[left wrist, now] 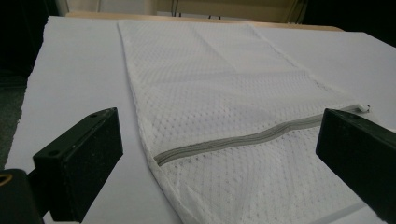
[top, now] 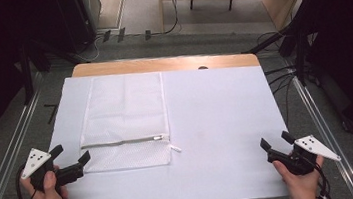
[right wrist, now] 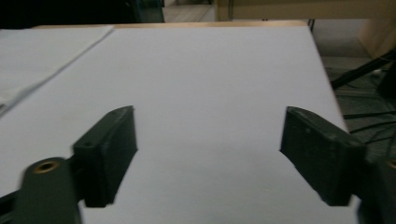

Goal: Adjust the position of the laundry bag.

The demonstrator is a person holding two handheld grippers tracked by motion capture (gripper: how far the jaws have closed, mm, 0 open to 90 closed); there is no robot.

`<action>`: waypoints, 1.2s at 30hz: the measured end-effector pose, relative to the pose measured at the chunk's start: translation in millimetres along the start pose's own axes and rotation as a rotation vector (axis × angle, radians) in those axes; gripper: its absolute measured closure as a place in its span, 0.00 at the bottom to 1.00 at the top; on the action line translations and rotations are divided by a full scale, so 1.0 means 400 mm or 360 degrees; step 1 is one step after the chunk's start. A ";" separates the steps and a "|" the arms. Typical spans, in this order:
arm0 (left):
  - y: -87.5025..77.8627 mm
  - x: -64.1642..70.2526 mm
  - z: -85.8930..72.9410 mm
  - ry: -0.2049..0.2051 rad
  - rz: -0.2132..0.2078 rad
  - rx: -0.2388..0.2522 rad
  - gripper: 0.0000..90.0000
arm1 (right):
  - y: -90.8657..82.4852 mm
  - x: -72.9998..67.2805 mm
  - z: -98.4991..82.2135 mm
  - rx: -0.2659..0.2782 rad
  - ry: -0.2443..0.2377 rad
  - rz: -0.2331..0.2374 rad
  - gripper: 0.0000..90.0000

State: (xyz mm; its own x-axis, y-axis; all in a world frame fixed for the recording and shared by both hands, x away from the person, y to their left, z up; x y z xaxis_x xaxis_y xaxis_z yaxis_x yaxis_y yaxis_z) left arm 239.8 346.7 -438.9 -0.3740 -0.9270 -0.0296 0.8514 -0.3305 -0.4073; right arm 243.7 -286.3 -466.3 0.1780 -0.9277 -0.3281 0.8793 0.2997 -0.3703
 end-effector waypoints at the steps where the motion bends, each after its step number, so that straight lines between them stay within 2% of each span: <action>1: 0.001 0.000 -0.002 -0.0005 0.0000 -0.0005 0.01 | 0.000 -0.009 0.003 -0.0004 0.0012 0.0032 0.31; 2: 0.001 0.000 -0.002 -0.0005 0.0000 -0.0005 0.01 | 0.000 -0.009 0.003 -0.0004 0.0012 0.0032 0.31; 3: 0.001 0.002 -0.003 -0.0005 0.0000 -0.0010 0.01 | -0.001 -0.020 0.005 0.0002 0.0007 0.0046 0.36; 4: 0.002 0.003 -0.004 0.0000 0.0003 -0.0013 0.01 | 0.001 -0.051 0.009 0.0008 -0.0031 0.0029 0.47; 6: 0.001 0.005 -0.005 0.0025 0.0004 -0.0023 0.01 | 0.003 -0.062 0.011 0.0003 -0.0043 0.0043 0.51; 7: 0.003 0.005 -0.006 0.0030 0.0014 -0.0027 0.01 | 0.016 -0.092 0.024 -0.0023 -0.0051 0.0159 0.60; 8: 0.003 0.005 -0.006 0.0030 0.0014 -0.0027 0.01 | 0.016 -0.092 0.024 -0.0023 -0.0051 0.0159 0.60; 9: 0.006 0.001 -0.007 0.0016 0.0007 -0.0029 0.01 | 0.032 -0.124 0.039 -0.0086 -0.0053 0.0300 0.70; 10: 0.006 0.001 -0.007 0.0016 0.0007 -0.0029 0.01 | 0.038 -0.139 0.044 -0.0088 -0.0067 0.0321 0.71; 11: 0.008 -0.001 -0.008 0.0013 0.0009 -0.0034 0.01 | 0.038 -0.139 0.044 -0.0088 -0.0067 0.0321 0.71; 12: 0.011 -0.004 -0.010 0.0004 0.0002 -0.0040 0.01 | 0.062 -0.176 0.057 -0.0053 -0.0111 0.0333 0.72; 13: 0.011 -0.004 -0.010 0.0004 0.0002 -0.0040 0.01 | 0.062 -0.176 0.057 -0.0053 -0.0111 0.0333 0.72; 14: 0.012 -0.006 -0.010 0.0004 -0.0002 -0.0042 0.01 | 0.077 -0.194 0.064 -0.0051 -0.0107 0.0336 0.72; 15: 0.013 -0.009 -0.010 0.0006 -0.0005 -0.0049 0.01 | 0.113 -0.230 0.079 -0.0094 -0.0094 0.0379 0.72; 18: 0.014 -0.012 -0.011 0.0009 -0.0002 -0.0058 0.01 | 0.173 -0.282 0.099 -0.0165 -0.0164 0.0311 0.73; 20: 0.015 -0.014 -0.013 0.0024 0.0016 -0.0068 0.01 | 0.216 -0.310 0.111 -0.0207 -0.0160 0.0350 0.72; 21: 0.015 -0.019 -0.014 0.0015 0.0014 -0.0069 0.01 | 0.237 -0.323 0.116 -0.0247 -0.0148 0.0361 0.67; 22: 0.016 -0.020 -0.014 0.0013 0.0013 -0.0066 0.01 | 0.262 -0.341 0.122 -0.0304 -0.0165 0.0344 0.67; 24: 0.015 -0.021 -0.014 0.0009 0.0018 -0.0067 0.01 | 0.294 -0.367 0.128 -0.0361 -0.0191 0.0350 0.67; 25: 0.015 -0.023 -0.014 0.0005 0.0016 -0.0067 0.01 | 0.294 -0.367 0.128 -0.0361 -0.0191 0.0350 0.67; 27: 0.015 -0.025 -0.015 0.0000 0.0016 -0.0069 0.01 | 0.334 -0.398 0.136 -0.0477 -0.0159 0.0374 0.65; 29: 0.015 -0.026 -0.016 0.0002 0.0018 -0.0070 0.01 | 0.378 -0.431 0.141 -0.0567 -0.0112 0.0357 0.66; 34: 0.020 -0.030 -0.018 -0.0006 -0.0006 -0.0089 0.01 | 0.456 -0.485 0.128 -0.0773 -0.0102 0.0324 0.68; 36: 0.021 -0.030 -0.019 -0.0011 -0.0010 -0.0094 0.01 | 0.483 -0.502 0.119 -0.0850 -0.0073 0.0324 0.69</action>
Point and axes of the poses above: each handheld gripper's, and its own axes: y roughly forward along the jaws, z roughly out of its top, x roughly to its right, the point moved 1 cm from there along y, roughly forward along the jaws, and after that the axes turned 11 degrees about y, right-handed, at the moved point
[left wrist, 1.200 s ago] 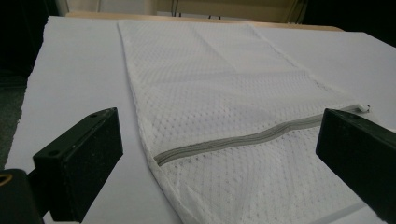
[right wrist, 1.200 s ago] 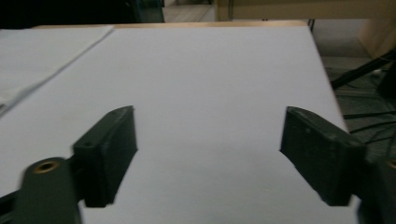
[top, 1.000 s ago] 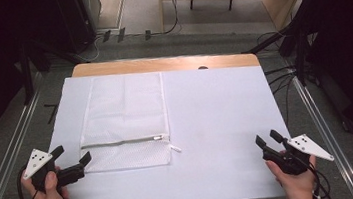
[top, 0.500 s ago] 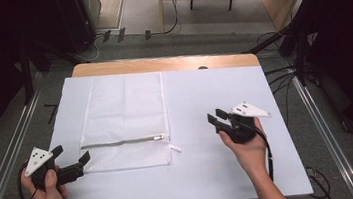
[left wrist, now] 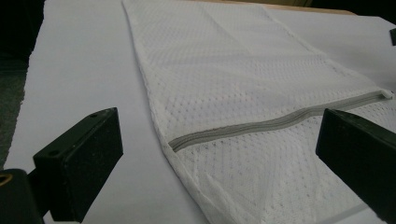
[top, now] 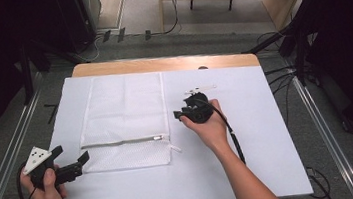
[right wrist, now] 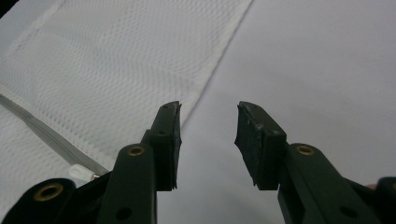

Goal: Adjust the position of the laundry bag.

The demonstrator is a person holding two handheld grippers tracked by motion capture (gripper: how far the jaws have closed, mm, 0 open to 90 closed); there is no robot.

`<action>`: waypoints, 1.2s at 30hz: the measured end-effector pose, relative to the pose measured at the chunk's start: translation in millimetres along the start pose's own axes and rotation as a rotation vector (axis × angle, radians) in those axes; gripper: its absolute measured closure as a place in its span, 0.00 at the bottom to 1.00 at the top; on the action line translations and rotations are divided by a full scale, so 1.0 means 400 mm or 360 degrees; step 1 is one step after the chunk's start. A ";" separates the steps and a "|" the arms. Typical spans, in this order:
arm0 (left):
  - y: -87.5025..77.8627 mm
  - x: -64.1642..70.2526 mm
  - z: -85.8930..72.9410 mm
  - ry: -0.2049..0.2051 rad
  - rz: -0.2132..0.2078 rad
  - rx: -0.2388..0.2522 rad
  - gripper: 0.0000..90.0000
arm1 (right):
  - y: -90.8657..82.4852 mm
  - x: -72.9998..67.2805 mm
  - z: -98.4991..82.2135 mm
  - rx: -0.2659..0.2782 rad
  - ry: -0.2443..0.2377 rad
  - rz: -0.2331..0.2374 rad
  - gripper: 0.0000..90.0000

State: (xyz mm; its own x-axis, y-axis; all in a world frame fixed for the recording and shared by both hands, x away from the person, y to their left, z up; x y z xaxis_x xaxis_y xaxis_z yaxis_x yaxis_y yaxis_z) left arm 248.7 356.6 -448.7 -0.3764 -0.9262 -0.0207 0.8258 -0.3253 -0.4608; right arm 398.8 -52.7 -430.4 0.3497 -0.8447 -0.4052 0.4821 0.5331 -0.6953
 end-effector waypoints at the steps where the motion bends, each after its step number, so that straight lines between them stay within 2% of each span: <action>1: 0.001 0.000 0.000 -0.0007 0.0000 -0.0012 0.01 | 0.000 0.000 0.000 0.0000 0.0000 0.0000 0.69; 2: 0.003 0.000 -0.001 -0.0010 -0.0001 -0.0015 0.01 | 0.033 -0.011 0.007 -0.0058 0.0024 -0.0016 0.70; 5: 0.004 -0.001 -0.001 -0.0011 -0.0003 -0.0018 0.01 | 0.056 -0.018 0.011 -0.0097 0.0032 -0.0050 0.70; 7: 0.004 -0.002 -0.001 -0.0021 -0.0005 -0.0021 0.01 | 0.094 -0.027 0.020 -0.0143 0.0091 -0.0066 0.70; 9: 0.005 -0.004 -0.002 -0.0042 -0.0001 -0.0050 0.01 | 0.111 -0.031 0.025 -0.0157 0.0124 -0.0076 0.70; 11: 0.010 -0.010 -0.006 -0.0119 0.0025 -0.0123 0.01 | 0.120 -0.034 0.028 -0.0170 0.0132 -0.0077 0.70; 12: 0.011 -0.019 -0.011 -0.0208 0.0042 -0.0155 0.02 | 0.128 -0.037 0.031 -0.0179 0.0141 -0.0083 0.70; 13: 0.012 -0.027 -0.014 -0.0271 0.0055 -0.0166 0.16 | 0.140 -0.045 0.037 -0.0193 0.0151 -0.0105 0.70; 14: 0.012 -0.027 -0.014 -0.0271 0.0055 -0.0166 0.20 | 0.140 -0.045 0.037 -0.0193 0.0151 -0.0105 0.70; 15: 0.012 -0.033 -0.016 -0.0273 0.0060 -0.0166 0.20 | 0.145 -0.048 0.040 -0.0201 0.0155 -0.0136 0.69; 17: 0.010 -0.039 -0.017 -0.0295 0.0045 -0.0155 0.16 | 0.156 -0.051 0.049 -0.0190 0.0177 -0.0187 0.69; 18: 0.010 -0.039 -0.017 -0.0300 0.0051 -0.0155 0.16 | 0.160 -0.053 0.052 -0.0192 0.0201 -0.0183 0.69; 20: 0.010 -0.037 -0.015 -0.0298 0.0062 -0.0163 0.16 | 0.171 -0.053 0.058 -0.0214 0.0194 -0.0178 0.69; 23: 0.016 -0.031 -0.015 -0.0285 0.0089 -0.0230 0.16 | 0.187 -0.059 0.062 -0.0231 0.0209 -0.0173 0.70; 25: 0.018 -0.034 -0.017 -0.0315 0.0131 -0.0259 0.16 | 0.199 -0.066 0.063 -0.0240 0.0195 -0.0197 0.70; 28: 0.016 -0.043 -0.021 -0.0364 0.0122 -0.0265 0.17 | 0.205 -0.072 0.064 -0.0224 0.0213 -0.0232 0.72; 32: 0.022 -0.039 -0.023 -0.0346 0.0111 -0.0317 0.20 | 0.208 -0.083 0.058 -0.0197 0.0164 -0.0334 0.84; 33: 0.025 -0.035 -0.023 -0.0338 0.0105 -0.0329 0.20 | 0.208 -0.083 0.058 -0.0197 0.0164 -0.0334 0.84; 35: 0.030 -0.020 -0.021 -0.0304 0.0105 -0.0350 0.26 | 0.209 -0.086 0.054 -0.0178 0.0085 -0.0381 0.92; 36: 0.032 -0.008 -0.021 -0.0287 0.0107 -0.0375 0.30 | 0.208 -0.085 0.053 -0.0182 0.0053 -0.0349 1.00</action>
Point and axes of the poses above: each handheld gripper's, and its own axes: y roughly forward along the jaws, z roughly out of its top, x roughly to its right, the point moved 1 cm from there along y, roughly forward along the jaws, and after that the axes turned 11 degrees about y, right-handed, at the moved point
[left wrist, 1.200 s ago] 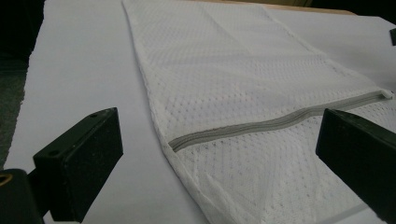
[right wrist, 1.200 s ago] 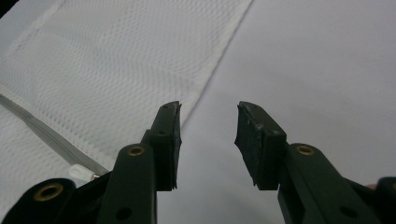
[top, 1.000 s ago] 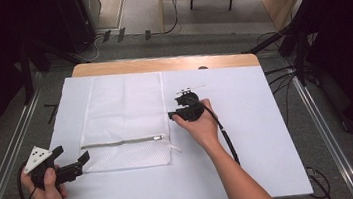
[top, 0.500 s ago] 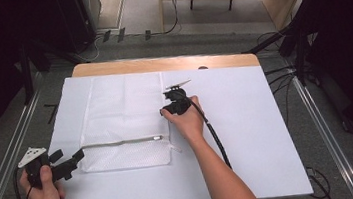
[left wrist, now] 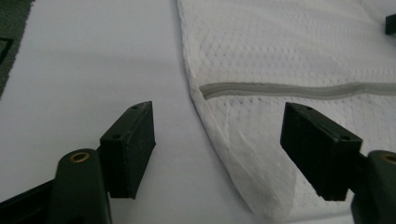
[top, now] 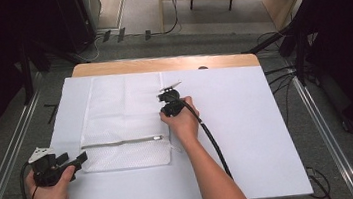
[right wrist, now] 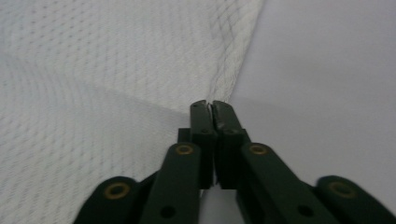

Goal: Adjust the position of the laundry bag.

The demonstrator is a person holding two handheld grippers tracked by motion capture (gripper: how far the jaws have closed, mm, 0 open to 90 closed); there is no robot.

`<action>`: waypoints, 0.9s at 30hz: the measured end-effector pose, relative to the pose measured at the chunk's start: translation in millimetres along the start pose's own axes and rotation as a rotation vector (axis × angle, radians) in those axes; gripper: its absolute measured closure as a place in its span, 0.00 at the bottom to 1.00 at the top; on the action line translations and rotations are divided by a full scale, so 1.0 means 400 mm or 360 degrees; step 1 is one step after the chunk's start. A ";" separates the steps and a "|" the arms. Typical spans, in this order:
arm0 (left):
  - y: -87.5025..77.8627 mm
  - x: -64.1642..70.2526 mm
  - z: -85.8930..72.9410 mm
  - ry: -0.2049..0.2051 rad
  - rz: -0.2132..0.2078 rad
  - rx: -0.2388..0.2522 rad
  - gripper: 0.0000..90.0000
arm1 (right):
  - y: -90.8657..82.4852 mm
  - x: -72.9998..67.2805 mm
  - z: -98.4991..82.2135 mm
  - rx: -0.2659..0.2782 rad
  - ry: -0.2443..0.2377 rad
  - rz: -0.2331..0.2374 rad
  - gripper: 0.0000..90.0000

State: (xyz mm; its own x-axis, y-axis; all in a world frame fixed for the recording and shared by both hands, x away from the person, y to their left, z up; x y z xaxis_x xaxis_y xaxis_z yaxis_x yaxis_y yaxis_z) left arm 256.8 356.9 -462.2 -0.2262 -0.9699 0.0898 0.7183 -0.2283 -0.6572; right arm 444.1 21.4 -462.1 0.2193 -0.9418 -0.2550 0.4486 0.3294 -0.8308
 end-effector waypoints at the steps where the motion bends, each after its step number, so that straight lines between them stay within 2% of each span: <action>1: 0.000 0.000 0.000 0.0000 0.0000 0.0000 0.33 | 0.000 0.000 0.000 0.0000 0.0000 0.0000 1.00; 2: 0.001 0.008 -0.004 0.0019 0.0000 -0.0027 0.39 | 0.000 0.000 -0.001 0.0001 -0.0004 0.0004 1.00; 3: 0.002 0.012 -0.006 0.0031 -0.0003 -0.0048 0.39 | -0.001 0.001 -0.001 0.0005 -0.0023 0.0003 1.00; 4: 0.003 0.021 -0.008 0.0065 0.0030 -0.0059 0.43 | -0.001 0.000 -0.001 0.0008 -0.0030 0.0004 1.00; 6: 0.003 0.026 -0.007 0.0098 0.0038 -0.0078 0.58 | -0.002 -0.003 -0.004 0.0021 -0.0053 -0.0012 1.00; 7: 0.005 0.029 -0.008 0.0118 0.0046 -0.0080 0.69 | -0.004 0.000 -0.005 0.0017 -0.0051 0.0002 1.00; 8: 0.005 0.029 -0.008 0.0118 0.0046 -0.0080 0.73 | -0.004 0.002 -0.006 0.0019 -0.0049 0.0009 1.00; 9: 0.006 0.029 -0.008 0.0134 0.0043 -0.0089 0.73 | -0.004 0.002 -0.006 0.0019 -0.0049 0.0009 1.00; 10: 0.007 0.029 -0.008 0.0111 -0.0016 -0.0088 0.79 | -0.007 0.006 -0.007 0.0017 -0.0040 0.0020 1.00; 11: 0.007 0.029 -0.007 0.0109 -0.0045 -0.0084 0.93 | -0.014 0.016 -0.010 0.0024 -0.0041 0.0035 1.00; 13: 0.008 0.035 -0.005 0.0105 -0.0101 -0.0081 0.96 | -0.017 0.020 -0.012 0.0026 -0.0045 0.0036 1.00; 15: 0.010 0.044 -0.004 0.0113 -0.0158 -0.0092 0.99 | -0.029 0.037 -0.021 0.0032 -0.0069 0.0029 1.00; 16: 0.012 0.059 -0.003 0.0127 -0.0197 -0.0099 1.00 | -0.038 0.053 -0.028 0.0037 -0.0077 0.0025 1.00; 17: 0.012 0.059 -0.003 0.0127 -0.0197 -0.0099 1.00 | -0.038 0.053 -0.028 0.0037 -0.0077 0.0025 1.00; 18: 0.013 0.084 -0.001 0.0166 -0.0228 -0.0106 1.00 | -0.050 0.076 -0.036 0.0045 -0.0073 0.0026 1.00; 20: 0.012 0.113 0.001 0.0199 -0.0261 -0.0104 1.00 | -0.061 0.098 -0.043 0.0056 -0.0053 0.0028 1.00; 21: 0.012 0.126 0.000 0.0221 -0.0271 -0.0107 1.00 | -0.070 0.114 -0.048 0.0061 -0.0028 0.0029 1.00; 22: 0.012 0.126 0.000 0.0221 -0.0271 -0.0107 1.00 | -0.070 0.114 -0.048 0.0061 -0.0028 0.0029 1.00; 24: 0.013 0.164 -0.003 0.0269 -0.0301 -0.0124 1.00 | -0.084 0.139 -0.059 0.0071 -0.0019 0.0030 1.00; 27: 0.018 0.200 -0.005 0.0312 -0.0352 -0.0138 1.00 | -0.105 0.178 -0.080 0.0077 -0.0003 0.0026 1.00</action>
Point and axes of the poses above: each handheld gripper's, and its own axes: y roughly forward along the jaws, z roughly out of its top, x roughly to its right, the point moved 1 cm from there along y, roughly forward along the jaws, and after that the axes turned 11 degrees about y, right-handed, at the moved point
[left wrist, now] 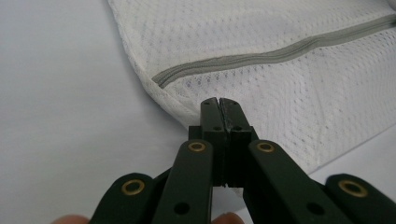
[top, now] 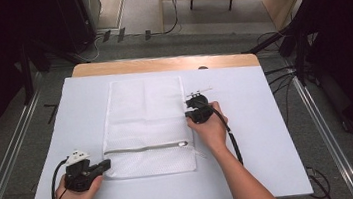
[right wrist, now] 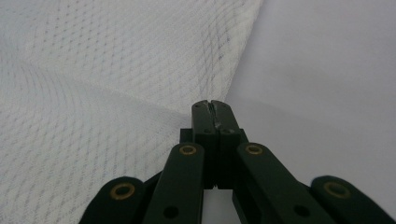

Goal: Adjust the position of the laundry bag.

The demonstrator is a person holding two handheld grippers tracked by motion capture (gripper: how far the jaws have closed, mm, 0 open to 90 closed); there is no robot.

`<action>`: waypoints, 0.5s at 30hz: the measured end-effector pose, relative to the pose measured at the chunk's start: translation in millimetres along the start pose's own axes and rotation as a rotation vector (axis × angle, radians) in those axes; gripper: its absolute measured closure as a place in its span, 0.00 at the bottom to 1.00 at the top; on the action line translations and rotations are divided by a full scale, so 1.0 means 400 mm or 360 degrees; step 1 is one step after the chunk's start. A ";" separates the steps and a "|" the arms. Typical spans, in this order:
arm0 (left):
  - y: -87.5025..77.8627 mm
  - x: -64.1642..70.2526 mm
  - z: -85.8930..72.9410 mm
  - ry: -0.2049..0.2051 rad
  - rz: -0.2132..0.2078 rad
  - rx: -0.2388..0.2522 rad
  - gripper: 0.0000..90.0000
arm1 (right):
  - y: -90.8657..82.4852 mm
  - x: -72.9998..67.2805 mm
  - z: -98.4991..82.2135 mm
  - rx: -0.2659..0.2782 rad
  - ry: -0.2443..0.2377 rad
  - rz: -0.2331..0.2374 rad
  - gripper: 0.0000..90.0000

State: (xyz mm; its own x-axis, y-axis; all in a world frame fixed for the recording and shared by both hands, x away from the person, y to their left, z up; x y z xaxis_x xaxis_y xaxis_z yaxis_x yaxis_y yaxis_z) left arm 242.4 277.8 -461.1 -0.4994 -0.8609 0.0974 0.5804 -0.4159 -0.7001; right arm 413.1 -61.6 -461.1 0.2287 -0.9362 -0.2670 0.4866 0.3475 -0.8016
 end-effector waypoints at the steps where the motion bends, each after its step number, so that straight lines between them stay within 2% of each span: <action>1: 0.003 0.010 0.001 0.0000 -0.0015 0.0007 1.00 | -0.015 0.030 -0.015 0.0010 0.0033 0.0010 1.00; 2: 0.004 0.016 0.002 0.0013 -0.0025 -0.0001 1.00 | -0.015 0.030 -0.015 0.0010 0.0033 0.0010 1.00; 4: 0.011 0.038 0.004 0.0031 -0.0053 -0.0001 1.00 | -0.028 0.056 -0.028 0.0018 0.0059 0.0018 1.00; 5: 0.014 0.048 0.004 0.0045 -0.0067 -0.0006 1.00 | -0.043 0.085 -0.046 0.0032 0.0080 0.0023 1.00; 7: 0.021 0.070 0.006 0.0072 -0.0086 -0.0008 1.00 | -0.048 0.093 -0.053 0.0029 0.0079 0.0020 1.00; 9: 0.025 0.086 0.007 0.0091 -0.0110 -0.0009 1.00 | -0.060 0.113 -0.068 0.0040 0.0084 0.0019 1.00; 10: 0.029 0.107 0.008 0.0115 -0.0117 -0.0013 1.00 | -0.071 0.132 -0.082 0.0046 0.0099 0.0026 1.00; 12: 0.031 0.115 0.009 0.0133 -0.0122 -0.0020 1.00 | -0.078 0.143 -0.090 0.0050 0.0104 0.0032 1.00; 15: 0.037 0.135 0.008 0.0154 -0.0145 -0.0029 1.00 | -0.097 0.181 -0.118 0.0055 0.0132 0.0054 1.00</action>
State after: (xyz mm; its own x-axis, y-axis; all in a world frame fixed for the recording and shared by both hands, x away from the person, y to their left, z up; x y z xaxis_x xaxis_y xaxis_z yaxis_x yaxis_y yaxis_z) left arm 226.1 223.9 -463.8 -0.6099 -0.7870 0.0930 0.5184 -0.4850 -0.7043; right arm 371.2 -145.3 -474.6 0.1758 -0.9244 -0.3384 0.5086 0.3796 -0.7728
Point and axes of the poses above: each handheld gripper's, and its own axes: y roughly forward along the jaws, z roughly out of its top, x roughly to its right, the point moved 1 cm from there along y, roughly forward along the jaws, and after that the axes turned 11 degrees about y, right-handed, at the moved point
